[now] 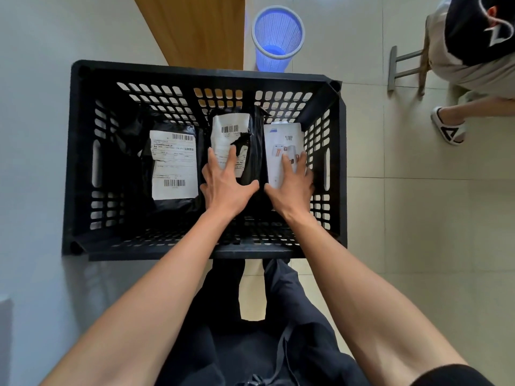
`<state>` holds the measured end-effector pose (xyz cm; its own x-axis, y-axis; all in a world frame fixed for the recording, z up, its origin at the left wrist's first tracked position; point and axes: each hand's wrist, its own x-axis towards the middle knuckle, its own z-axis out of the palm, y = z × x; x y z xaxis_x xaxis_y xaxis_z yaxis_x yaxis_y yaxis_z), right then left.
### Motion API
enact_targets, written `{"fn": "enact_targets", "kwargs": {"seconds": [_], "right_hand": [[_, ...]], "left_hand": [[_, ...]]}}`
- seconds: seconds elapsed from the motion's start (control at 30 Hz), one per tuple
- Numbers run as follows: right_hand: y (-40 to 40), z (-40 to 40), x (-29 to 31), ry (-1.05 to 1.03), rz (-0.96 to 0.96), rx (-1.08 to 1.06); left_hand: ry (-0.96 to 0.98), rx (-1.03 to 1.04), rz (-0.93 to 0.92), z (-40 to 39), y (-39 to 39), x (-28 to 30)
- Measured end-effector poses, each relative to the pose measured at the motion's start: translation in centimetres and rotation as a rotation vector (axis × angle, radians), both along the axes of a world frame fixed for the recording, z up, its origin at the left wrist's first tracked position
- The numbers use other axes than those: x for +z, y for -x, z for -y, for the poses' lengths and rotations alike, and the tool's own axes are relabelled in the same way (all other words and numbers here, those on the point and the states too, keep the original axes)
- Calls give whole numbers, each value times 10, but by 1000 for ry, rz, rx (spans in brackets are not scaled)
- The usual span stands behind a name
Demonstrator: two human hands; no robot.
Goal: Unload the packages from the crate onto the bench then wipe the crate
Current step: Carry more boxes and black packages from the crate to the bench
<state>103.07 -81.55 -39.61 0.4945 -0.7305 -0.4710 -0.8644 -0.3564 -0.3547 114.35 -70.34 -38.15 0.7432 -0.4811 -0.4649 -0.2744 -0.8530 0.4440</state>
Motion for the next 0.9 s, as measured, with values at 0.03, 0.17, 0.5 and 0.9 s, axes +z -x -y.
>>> {"fn": "enact_targets", "kwargs": {"seconds": [0.03, 0.17, 0.5, 0.9], "right_hand": [[0, 0, 2, 10, 17, -5], [-1, -2, 13, 31, 40, -37], [5, -14, 48, 89, 101, -45], [27, -8, 88, 79, 242, 24]], "left_hand": [[3, 0, 16, -2, 0, 1], [-16, -32, 73, -9, -2, 5], [-97, -147, 146, -14, -3, 32], [-138, -127, 267, -27, 17, 69]]}}
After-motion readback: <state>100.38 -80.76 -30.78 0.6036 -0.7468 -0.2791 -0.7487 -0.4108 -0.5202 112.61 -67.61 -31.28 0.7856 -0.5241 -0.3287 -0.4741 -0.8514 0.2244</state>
